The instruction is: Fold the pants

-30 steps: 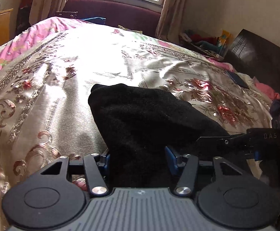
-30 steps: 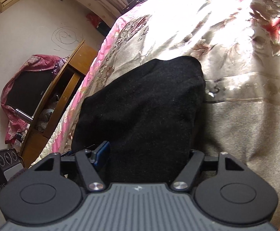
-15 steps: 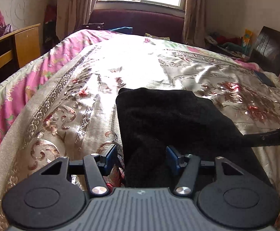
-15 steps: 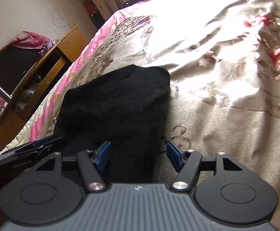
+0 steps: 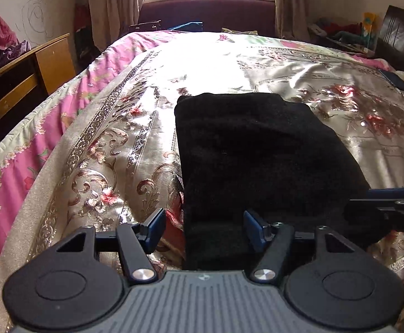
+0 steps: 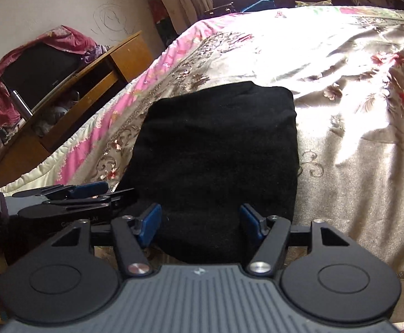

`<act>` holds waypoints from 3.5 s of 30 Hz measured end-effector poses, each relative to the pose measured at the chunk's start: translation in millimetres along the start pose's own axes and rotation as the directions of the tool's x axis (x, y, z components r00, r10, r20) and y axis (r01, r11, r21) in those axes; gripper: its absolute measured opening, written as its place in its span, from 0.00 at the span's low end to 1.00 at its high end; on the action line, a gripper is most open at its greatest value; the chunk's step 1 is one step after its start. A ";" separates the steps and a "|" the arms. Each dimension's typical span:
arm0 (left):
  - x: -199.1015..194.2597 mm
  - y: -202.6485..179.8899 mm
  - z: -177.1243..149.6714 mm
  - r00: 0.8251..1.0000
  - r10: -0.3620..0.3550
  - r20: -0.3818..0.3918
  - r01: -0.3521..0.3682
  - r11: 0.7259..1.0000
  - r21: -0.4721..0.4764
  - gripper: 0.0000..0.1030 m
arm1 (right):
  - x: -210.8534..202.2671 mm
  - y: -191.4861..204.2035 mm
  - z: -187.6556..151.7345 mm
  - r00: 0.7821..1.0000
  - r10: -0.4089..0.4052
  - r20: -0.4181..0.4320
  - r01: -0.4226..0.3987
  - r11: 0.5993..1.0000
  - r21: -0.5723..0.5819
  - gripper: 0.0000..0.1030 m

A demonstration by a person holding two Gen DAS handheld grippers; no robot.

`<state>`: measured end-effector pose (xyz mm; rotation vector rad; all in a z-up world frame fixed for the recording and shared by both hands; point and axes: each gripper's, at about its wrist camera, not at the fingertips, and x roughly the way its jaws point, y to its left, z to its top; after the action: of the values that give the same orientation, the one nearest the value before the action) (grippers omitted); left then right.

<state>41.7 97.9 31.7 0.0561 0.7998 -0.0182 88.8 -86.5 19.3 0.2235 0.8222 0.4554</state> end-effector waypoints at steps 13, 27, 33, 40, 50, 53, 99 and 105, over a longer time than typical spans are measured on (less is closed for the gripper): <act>-43.1 -55.8 -17.7 1.000 0.013 0.007 -0.013 1.000 0.028 0.71 | -31.2 -12.5 -19.1 1.000 0.020 0.003 -0.021 0.994 0.106 0.57; -72.4 -65.3 -35.9 0.999 0.042 0.032 -0.042 0.999 0.021 0.73 | -48.4 5.4 -39.1 0.999 0.046 0.027 -0.049 0.992 0.115 0.59; -79.9 -72.4 -42.7 0.998 0.045 0.036 -0.046 0.999 0.010 0.87 | -58.4 1.4 -46.6 0.999 0.010 0.039 -0.014 0.993 0.120 0.59; -85.8 -80.4 -55.9 0.992 0.113 0.050 -0.114 0.993 0.015 0.98 | -63.4 -15.0 -59.6 0.999 -0.029 0.027 0.024 0.989 0.148 0.59; -85.0 -81.5 -61.5 0.990 0.137 0.028 -0.134 0.988 -0.073 1.00 | -60.7 -30.1 -73.8 1.000 -0.026 -0.017 0.028 0.987 0.161 0.63; -84.7 -83.2 -62.6 0.987 0.159 0.011 -0.158 0.984 -0.079 1.00 | -60.5 -29.9 -76.3 1.000 -0.015 -0.017 0.017 0.987 0.157 0.63; -76.8 -84.3 -72.7 0.980 0.186 -0.066 -0.193 0.973 -0.124 1.00 | -60.1 -34.9 -84.3 1.000 -0.019 -0.015 0.021 0.987 0.157 0.65; -77.9 -81.9 -75.0 0.981 0.184 -0.066 -0.192 0.972 -0.136 1.00 | -60.0 -35.1 -84.2 1.000 -0.028 -0.013 0.030 0.988 0.150 0.65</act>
<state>-69.4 20.1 31.9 -0.0020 0.8438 0.2201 1.0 -144.3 -10.2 0.3481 0.8704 0.3682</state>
